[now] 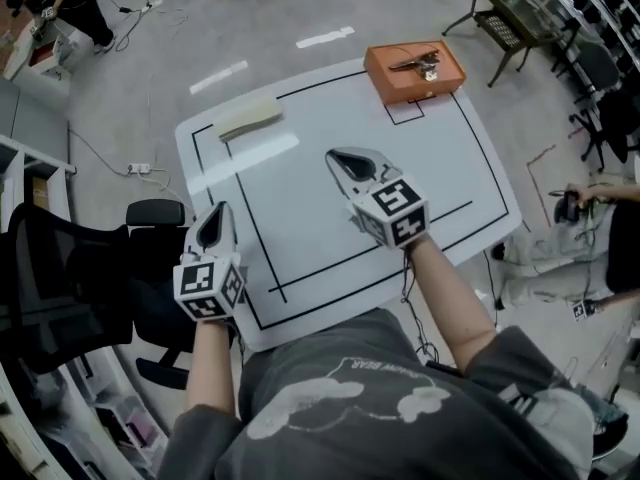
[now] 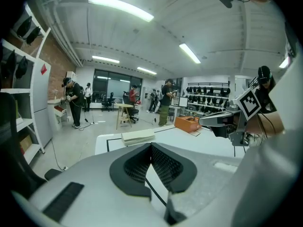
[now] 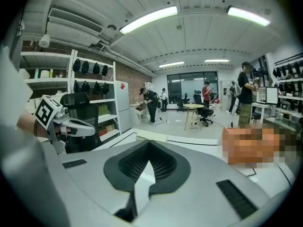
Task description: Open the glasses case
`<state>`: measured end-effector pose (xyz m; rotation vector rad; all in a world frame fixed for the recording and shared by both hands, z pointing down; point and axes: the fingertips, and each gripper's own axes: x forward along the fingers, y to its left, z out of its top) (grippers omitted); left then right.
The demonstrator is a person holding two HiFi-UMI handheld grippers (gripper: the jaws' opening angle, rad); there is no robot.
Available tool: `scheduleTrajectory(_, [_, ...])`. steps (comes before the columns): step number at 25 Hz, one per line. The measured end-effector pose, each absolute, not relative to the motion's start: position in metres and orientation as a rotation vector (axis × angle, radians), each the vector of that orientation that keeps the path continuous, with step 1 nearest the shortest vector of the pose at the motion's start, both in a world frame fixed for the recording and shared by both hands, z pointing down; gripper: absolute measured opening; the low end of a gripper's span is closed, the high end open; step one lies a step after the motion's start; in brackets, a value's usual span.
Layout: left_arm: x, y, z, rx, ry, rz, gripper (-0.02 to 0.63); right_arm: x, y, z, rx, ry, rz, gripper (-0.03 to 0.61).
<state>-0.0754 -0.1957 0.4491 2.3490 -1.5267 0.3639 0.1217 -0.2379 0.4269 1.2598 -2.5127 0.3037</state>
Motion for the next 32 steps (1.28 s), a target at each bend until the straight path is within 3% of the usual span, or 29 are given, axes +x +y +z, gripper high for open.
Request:
scheduleTrajectory(10, [-0.079,-0.262,0.454,2.267,-1.615,0.392,0.001,0.088,-0.323,0.458,0.981,-2.518,0.269,0.006])
scheduleTrajectory(15, [-0.082,-0.299,0.463,2.233,-1.632,0.422,0.000,0.071,-0.359,0.473,0.856,-2.500,0.228,0.059])
scheduleTrajectory(20, [-0.079,-0.321,0.489,2.178,-1.614,0.484,0.001,0.053,-0.386,0.493,0.720,-2.473,0.129,0.177])
scheduleTrajectory(22, [-0.079,-0.328,0.498,2.162,-1.615,0.507,0.000,0.047,-0.398,0.501,0.669,-2.466,0.065,0.297])
scheduleTrajectory(23, [-0.079,-0.331,0.502,2.153,-1.615,0.515,0.000,0.045,-0.404,0.505,0.651,-2.457,0.028,0.327])
scheduleTrajectory(32, [-0.077,-0.352,0.530,2.095,-1.610,0.558,0.000,0.025,-0.419,0.543,0.397,-2.323,-0.228,0.311])
